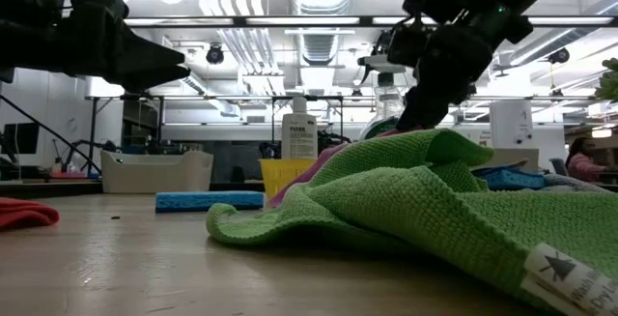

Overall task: Pick & Place Kitchen Items
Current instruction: Put the purple microfiber towel into the right gray bin

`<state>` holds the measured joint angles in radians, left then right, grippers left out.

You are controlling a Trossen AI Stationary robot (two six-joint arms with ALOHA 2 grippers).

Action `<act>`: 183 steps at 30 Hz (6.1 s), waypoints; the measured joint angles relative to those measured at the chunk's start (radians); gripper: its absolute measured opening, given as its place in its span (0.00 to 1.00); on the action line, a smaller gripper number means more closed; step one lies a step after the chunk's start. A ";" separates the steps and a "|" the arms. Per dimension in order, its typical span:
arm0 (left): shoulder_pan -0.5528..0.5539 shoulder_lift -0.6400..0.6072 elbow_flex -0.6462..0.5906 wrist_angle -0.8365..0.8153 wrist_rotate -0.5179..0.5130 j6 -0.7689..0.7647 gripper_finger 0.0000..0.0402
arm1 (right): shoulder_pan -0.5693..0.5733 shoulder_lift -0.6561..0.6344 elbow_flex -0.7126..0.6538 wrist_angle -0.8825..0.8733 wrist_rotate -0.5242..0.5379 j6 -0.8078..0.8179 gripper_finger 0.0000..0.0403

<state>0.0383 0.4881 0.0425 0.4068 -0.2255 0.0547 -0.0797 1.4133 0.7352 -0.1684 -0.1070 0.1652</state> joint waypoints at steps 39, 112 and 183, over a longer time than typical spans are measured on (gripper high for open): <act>0.000 0.000 0.000 -0.008 -0.002 -0.006 0.82 | 0.025 0.076 0.087 -0.169 -0.040 -0.008 0.05; 0.000 0.000 -0.001 0.015 0.009 -0.003 0.82 | 0.049 -0.806 -0.352 0.129 0.507 -0.061 0.04; 0.000 0.000 -0.003 0.090 0.035 -0.007 0.82 | -0.249 -0.470 0.079 -0.708 0.788 0.141 0.04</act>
<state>0.0387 0.4877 0.0399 0.4973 -0.1902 0.0475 -0.3285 0.9437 0.8146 -0.8764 0.6806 0.3058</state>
